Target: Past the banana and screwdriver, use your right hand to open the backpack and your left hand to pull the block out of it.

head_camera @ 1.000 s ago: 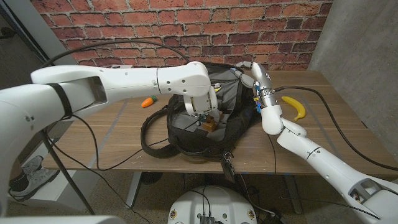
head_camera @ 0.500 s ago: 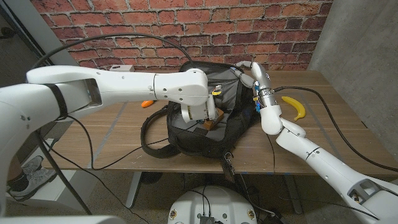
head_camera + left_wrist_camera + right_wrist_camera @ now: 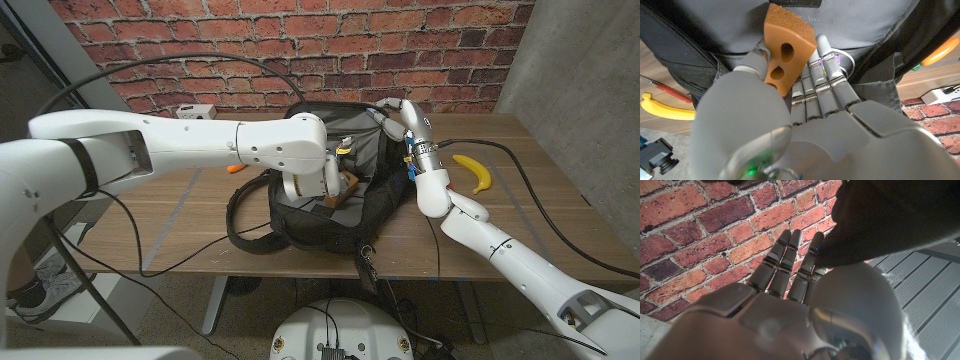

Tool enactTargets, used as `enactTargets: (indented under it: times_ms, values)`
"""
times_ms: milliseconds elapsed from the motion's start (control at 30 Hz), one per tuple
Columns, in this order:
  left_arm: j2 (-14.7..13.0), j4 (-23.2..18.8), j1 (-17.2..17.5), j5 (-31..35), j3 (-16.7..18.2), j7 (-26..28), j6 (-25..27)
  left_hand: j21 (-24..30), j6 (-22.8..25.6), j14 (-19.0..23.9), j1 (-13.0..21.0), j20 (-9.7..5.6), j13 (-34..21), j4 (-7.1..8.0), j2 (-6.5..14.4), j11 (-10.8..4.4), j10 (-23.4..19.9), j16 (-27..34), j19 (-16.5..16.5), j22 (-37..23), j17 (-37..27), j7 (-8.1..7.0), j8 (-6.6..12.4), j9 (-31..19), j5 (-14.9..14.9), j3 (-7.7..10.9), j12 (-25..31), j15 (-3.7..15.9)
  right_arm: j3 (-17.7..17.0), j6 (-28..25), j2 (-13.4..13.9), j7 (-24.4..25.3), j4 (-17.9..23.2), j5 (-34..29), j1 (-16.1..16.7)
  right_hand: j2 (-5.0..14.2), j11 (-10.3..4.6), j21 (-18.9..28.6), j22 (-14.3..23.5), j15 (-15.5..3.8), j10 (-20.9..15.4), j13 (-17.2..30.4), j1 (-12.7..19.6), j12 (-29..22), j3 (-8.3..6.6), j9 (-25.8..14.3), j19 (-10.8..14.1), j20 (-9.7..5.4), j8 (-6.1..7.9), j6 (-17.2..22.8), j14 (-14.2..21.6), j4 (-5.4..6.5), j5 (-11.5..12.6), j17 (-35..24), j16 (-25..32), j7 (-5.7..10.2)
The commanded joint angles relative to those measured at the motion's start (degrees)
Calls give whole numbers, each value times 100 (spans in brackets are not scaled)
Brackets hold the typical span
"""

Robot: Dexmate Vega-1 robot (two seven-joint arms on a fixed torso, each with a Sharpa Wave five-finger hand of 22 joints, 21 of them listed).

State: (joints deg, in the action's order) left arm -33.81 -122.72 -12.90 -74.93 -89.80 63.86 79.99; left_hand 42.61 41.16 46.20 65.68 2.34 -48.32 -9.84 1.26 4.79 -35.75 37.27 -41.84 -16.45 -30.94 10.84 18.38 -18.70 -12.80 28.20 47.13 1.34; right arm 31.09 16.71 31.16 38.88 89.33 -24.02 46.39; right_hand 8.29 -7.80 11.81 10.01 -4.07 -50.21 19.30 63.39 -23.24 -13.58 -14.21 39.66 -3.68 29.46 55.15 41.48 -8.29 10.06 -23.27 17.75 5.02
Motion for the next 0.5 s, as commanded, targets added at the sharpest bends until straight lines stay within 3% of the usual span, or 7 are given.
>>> enactTargets:
  times_ms: [33, 500]
  values:
    - [-354, -376, 32, -225, 153, 14, -1, 43, -13, 362, 371, 7, -13, 55, 412, -416, -398, -22, 42, -5, -19, 15, 12, -359, 28, 0, -23, 354, 28, -218, -19, -73, 174, -81, -20, 66, 28, 38, 20, -913, -1, 11, 43, 9, 27, -32, -4, -566, 34, 18, 58, 8, 48, -17, -21, 53]
    - [-755, -719, 246, -534, 541, 14, -1, 130, -2, 384, 318, 9, -20, 62, 388, -392, -400, -50, 113, 10, -56, 14, 13, -456, 43, -45, -25, 348, 73, -505, -22, -198, 376, -152, -83, 66, 21, 38, 20, -919, -10, 13, 53, 13, 30, -33, -3, -567, 36, 15, 61, 4, 50, -27, -34, 55]
